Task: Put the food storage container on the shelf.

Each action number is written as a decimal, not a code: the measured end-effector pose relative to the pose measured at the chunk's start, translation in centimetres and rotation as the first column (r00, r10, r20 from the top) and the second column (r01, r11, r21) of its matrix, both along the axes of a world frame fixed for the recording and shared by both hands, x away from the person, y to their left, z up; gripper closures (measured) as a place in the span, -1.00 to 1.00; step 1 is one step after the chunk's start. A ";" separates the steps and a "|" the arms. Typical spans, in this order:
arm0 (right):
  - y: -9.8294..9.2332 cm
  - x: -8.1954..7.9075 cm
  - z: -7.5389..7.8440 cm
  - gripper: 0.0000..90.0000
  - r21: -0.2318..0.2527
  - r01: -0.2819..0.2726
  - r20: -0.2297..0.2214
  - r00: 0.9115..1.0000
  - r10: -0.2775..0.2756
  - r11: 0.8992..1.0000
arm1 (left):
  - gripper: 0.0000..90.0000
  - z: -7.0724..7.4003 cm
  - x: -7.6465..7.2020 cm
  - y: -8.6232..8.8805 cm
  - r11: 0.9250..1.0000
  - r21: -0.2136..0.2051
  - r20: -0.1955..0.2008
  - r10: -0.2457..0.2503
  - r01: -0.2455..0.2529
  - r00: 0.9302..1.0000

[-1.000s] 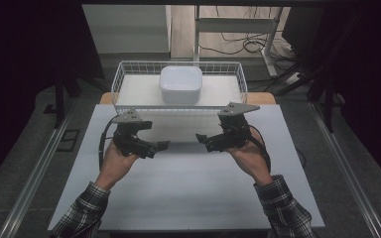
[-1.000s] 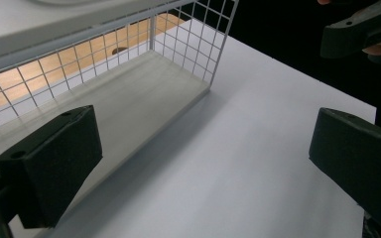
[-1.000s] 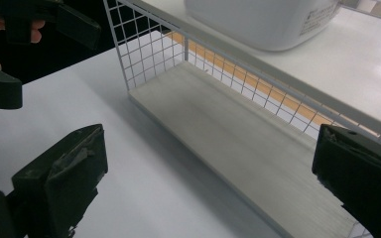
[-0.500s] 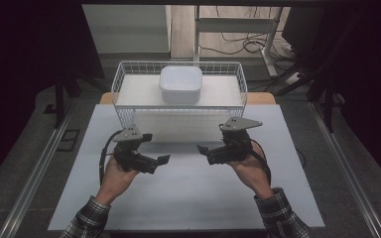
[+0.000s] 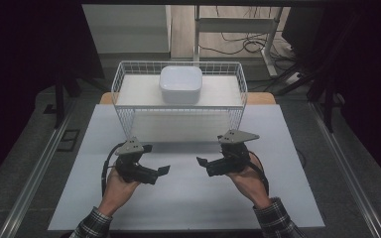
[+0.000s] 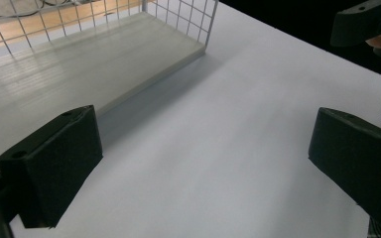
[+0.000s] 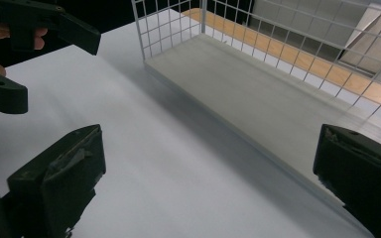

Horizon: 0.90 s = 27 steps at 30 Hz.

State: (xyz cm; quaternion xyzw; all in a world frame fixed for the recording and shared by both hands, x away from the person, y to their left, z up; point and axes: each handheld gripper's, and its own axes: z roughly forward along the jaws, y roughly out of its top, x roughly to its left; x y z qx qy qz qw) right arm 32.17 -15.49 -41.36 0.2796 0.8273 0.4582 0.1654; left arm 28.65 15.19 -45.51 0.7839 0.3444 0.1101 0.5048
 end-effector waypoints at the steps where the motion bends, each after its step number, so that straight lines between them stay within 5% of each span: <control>1: 0.0 -0.1 -0.1 -1.00 0.003 0.001 0.000 1.000 -0.001 1.000 | -1.00 -0.1 -0.1 0.0 1.000 0.004 0.003 0.001 -0.001 1.000; 19: -1.6 -2.0 -1.5 -1.00 -0.007 -0.004 0.006 1.000 0.004 1.000 | -0.99 -1.9 -2.4 0.8 1.000 -0.007 0.005 0.018 -0.018 1.000; 27: -3.3 -3.0 -2.5 -1.00 -0.009 0.005 0.004 1.000 -0.005 1.000 | -0.99 -2.9 -3.3 2.0 0.998 0.021 -0.010 0.055 -0.055 0.998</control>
